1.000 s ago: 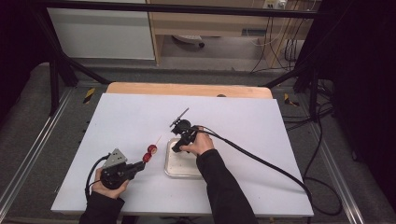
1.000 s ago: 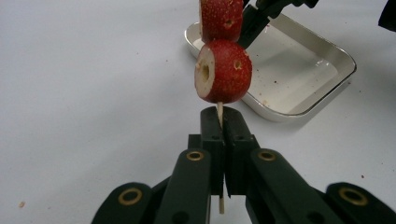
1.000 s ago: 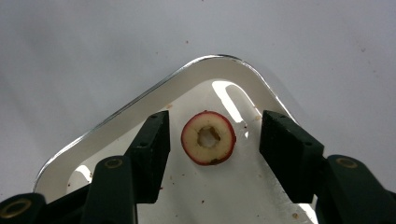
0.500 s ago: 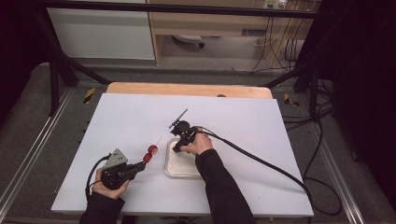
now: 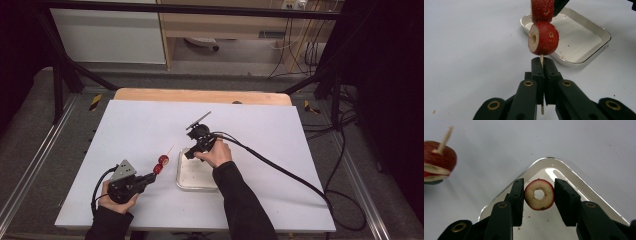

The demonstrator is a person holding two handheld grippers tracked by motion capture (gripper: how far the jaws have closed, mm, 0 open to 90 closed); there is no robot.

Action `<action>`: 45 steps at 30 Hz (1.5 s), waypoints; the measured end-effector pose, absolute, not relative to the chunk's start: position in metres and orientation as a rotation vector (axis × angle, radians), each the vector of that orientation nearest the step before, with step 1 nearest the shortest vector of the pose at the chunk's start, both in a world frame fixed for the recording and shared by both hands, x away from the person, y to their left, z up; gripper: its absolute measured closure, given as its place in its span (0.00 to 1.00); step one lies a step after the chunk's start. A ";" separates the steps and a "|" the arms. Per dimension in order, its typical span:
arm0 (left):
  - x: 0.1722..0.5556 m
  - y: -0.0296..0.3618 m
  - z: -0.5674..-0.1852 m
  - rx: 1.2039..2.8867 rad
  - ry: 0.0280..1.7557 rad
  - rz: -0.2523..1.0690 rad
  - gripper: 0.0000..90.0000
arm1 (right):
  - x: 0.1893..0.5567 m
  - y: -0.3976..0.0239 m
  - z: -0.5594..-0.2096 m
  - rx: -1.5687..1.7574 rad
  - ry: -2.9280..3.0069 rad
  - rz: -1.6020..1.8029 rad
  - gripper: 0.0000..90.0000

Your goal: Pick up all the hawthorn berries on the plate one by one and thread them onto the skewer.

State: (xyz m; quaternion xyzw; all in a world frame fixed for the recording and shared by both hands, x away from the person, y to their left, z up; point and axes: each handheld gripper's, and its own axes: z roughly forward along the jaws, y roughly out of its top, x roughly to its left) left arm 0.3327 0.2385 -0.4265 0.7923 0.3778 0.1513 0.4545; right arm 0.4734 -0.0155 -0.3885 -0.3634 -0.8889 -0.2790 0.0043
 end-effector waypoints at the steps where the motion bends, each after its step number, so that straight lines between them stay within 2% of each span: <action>1: 0.332 0.238 -0.426 1.953 0.931 0.376 0.98 | 0.472 -0.018 -0.386 -1.156 -2.762 -0.896 0.68; 10: 0.331 0.235 -0.425 1.954 0.925 0.379 0.98 | 0.452 -0.047 -0.377 -1.271 -2.546 -1.171 0.68; 26: 0.324 0.225 -0.422 1.947 0.899 0.388 0.98 | 0.421 -0.087 -0.392 -1.407 -2.139 -1.642 0.68; 45: 0.314 0.212 -0.420 1.902 0.915 0.362 0.98 | 0.409 -0.080 -0.395 -1.474 -1.767 -2.012 0.69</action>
